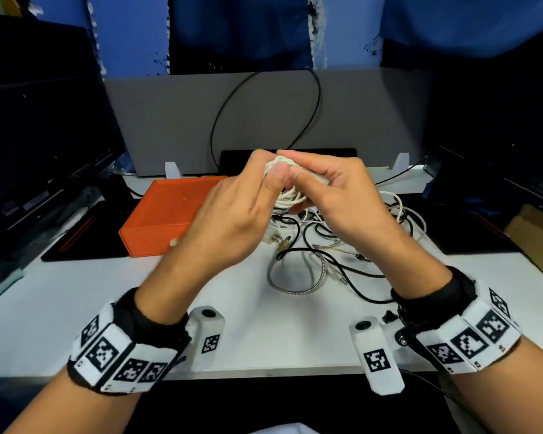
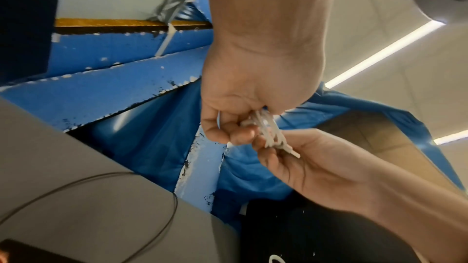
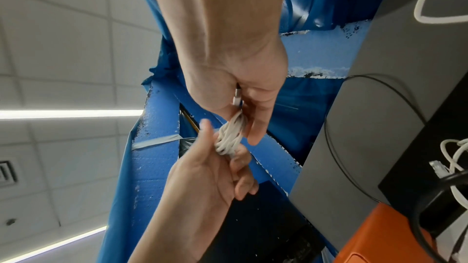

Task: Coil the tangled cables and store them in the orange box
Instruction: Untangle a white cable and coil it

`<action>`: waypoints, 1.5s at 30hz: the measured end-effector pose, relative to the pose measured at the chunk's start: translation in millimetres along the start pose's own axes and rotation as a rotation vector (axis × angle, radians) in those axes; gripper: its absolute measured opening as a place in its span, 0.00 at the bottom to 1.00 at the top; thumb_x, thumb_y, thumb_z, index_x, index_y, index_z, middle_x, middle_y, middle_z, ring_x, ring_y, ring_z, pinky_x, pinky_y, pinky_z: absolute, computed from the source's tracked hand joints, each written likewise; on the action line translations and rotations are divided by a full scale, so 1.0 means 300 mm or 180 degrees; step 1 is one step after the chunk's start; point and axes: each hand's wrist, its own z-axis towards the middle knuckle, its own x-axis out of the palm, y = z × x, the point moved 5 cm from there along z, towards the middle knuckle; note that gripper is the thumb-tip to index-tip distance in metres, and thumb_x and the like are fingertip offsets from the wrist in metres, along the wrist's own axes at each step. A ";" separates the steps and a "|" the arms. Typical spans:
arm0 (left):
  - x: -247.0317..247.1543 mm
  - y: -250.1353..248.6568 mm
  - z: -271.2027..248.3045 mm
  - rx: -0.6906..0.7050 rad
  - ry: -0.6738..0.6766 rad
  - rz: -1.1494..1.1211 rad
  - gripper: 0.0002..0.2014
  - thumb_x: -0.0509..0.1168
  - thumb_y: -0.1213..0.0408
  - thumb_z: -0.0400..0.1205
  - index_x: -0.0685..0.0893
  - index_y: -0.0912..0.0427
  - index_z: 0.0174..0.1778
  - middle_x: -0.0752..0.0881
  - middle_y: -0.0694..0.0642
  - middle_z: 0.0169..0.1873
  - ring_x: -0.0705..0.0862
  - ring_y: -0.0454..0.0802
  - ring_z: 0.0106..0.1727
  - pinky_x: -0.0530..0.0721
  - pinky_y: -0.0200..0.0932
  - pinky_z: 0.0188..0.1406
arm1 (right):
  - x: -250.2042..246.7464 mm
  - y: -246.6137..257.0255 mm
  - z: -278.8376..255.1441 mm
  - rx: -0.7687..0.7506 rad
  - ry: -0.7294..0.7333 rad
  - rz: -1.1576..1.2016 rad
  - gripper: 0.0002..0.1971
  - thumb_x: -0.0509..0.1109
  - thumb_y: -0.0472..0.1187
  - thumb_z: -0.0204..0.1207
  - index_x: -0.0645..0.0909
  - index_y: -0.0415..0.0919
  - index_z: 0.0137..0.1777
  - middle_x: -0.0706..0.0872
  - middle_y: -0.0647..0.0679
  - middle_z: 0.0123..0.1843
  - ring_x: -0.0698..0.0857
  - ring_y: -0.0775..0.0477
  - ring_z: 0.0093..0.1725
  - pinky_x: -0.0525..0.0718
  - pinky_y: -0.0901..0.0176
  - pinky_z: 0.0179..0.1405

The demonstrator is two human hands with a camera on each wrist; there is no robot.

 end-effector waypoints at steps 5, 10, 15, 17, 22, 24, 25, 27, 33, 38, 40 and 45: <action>-0.021 0.028 0.013 0.0025 -0.0044 0.0695 0.14 0.45 0.48 0.93 0.72 0.51 0.56 0.77 0.50 0.24 0.79 0.51 0.29 0.70 0.53 0.29 | 0.005 0.015 -0.012 0.0115 0.0756 0.0300 0.18 0.63 0.31 0.90 0.86 0.44 0.73 0.93 0.42 0.59 0.89 0.31 0.56 0.91 0.51 0.51; -0.051 0.023 0.004 0.0035 0.0160 0.0858 0.16 0.45 0.47 0.93 0.72 0.52 0.55 0.78 0.51 0.28 0.77 0.50 0.32 0.68 0.51 0.28 | -0.058 0.060 -0.003 -0.0595 0.0647 -0.1538 0.16 0.70 0.39 0.88 0.87 0.50 0.73 0.90 0.65 0.47 0.85 0.61 0.46 0.78 0.67 0.50; -0.029 0.019 0.009 0.0094 0.0090 -0.0105 0.16 0.49 0.52 0.95 0.77 0.57 0.52 0.81 0.58 0.38 0.77 0.51 0.38 0.75 0.50 0.40 | -0.054 0.056 -0.005 -0.1302 -0.0353 -0.2349 0.12 0.74 0.43 0.84 0.91 0.48 0.66 0.83 0.50 0.52 0.78 0.53 0.51 0.76 0.63 0.52; -0.019 0.010 0.010 0.0138 -0.0033 -0.0354 0.15 0.50 0.55 0.95 0.77 0.58 0.52 0.80 0.57 0.38 0.77 0.51 0.38 0.75 0.48 0.39 | -0.047 0.050 -0.010 -0.1162 -0.0478 -0.1792 0.10 0.75 0.41 0.84 0.93 0.46 0.62 0.87 0.51 0.49 0.83 0.59 0.46 0.81 0.67 0.48; -0.018 -0.004 0.008 0.0263 -0.0322 0.0040 0.13 0.48 0.52 0.95 0.76 0.53 0.58 0.85 0.52 0.35 0.84 0.52 0.37 0.79 0.60 0.38 | -0.016 0.022 -0.007 0.0089 -0.0233 0.0280 0.07 0.75 0.37 0.84 0.92 0.37 0.56 0.95 0.45 0.46 0.94 0.48 0.47 0.91 0.57 0.49; -0.019 -0.004 0.007 0.0280 -0.0361 0.0202 0.14 0.46 0.50 0.94 0.74 0.52 0.60 0.85 0.51 0.32 0.84 0.52 0.34 0.80 0.61 0.35 | 0.005 0.014 -0.010 0.0310 -0.0113 0.0802 0.07 0.73 0.35 0.85 0.90 0.34 0.55 0.95 0.42 0.46 0.93 0.46 0.45 0.91 0.56 0.49; -0.020 -0.004 0.006 0.0289 -0.0368 0.0259 0.14 0.46 0.49 0.94 0.74 0.51 0.60 0.84 0.51 0.30 0.83 0.51 0.32 0.80 0.60 0.33 | 0.017 0.011 -0.013 0.0387 -0.0072 0.1052 0.06 0.72 0.34 0.85 0.90 0.33 0.55 0.94 0.42 0.45 0.93 0.47 0.44 0.90 0.57 0.48; -0.023 -0.008 0.005 0.0321 -0.0386 0.0356 0.15 0.45 0.49 0.93 0.73 0.51 0.61 0.83 0.50 0.29 0.82 0.50 0.30 0.79 0.60 0.31 | 0.034 0.004 -0.016 0.0491 -0.0060 0.1454 0.05 0.72 0.33 0.84 0.89 0.34 0.53 0.93 0.45 0.42 0.92 0.51 0.42 0.89 0.61 0.45; -0.012 -0.021 -0.004 0.0296 -0.0449 0.0413 0.14 0.45 0.49 0.93 0.71 0.52 0.63 0.80 0.47 0.26 0.80 0.45 0.26 0.77 0.54 0.25 | 0.067 -0.002 -0.021 0.0651 -0.0071 0.2139 0.08 0.69 0.29 0.84 0.88 0.38 0.50 0.92 0.46 0.42 0.90 0.53 0.41 0.89 0.63 0.47; -0.010 -0.008 -0.001 0.0188 -0.0329 0.0322 0.12 0.46 0.49 0.93 0.70 0.51 0.60 0.81 0.47 0.27 0.81 0.46 0.28 0.76 0.52 0.26 | 0.055 0.002 -0.016 0.0718 0.0313 0.2047 0.08 0.71 0.27 0.80 0.84 0.35 0.56 0.93 0.45 0.45 0.91 0.53 0.42 0.89 0.62 0.46; -0.005 -0.008 -0.003 0.0160 -0.0240 0.0175 0.11 0.47 0.50 0.94 0.70 0.51 0.59 0.81 0.49 0.26 0.81 0.48 0.28 0.73 0.50 0.25 | 0.035 0.017 -0.011 0.0609 0.0466 0.1795 0.11 0.74 0.30 0.76 0.82 0.36 0.57 0.93 0.45 0.47 0.92 0.52 0.43 0.89 0.62 0.45; 0.007 -0.007 0.002 0.0205 -0.0226 0.0075 0.11 0.47 0.50 0.94 0.70 0.51 0.58 0.81 0.51 0.28 0.81 0.49 0.28 0.75 0.55 0.25 | 0.023 0.013 -0.006 0.0515 0.0217 0.1406 0.07 0.74 0.28 0.80 0.83 0.38 0.53 0.94 0.45 0.45 0.92 0.52 0.41 0.89 0.60 0.44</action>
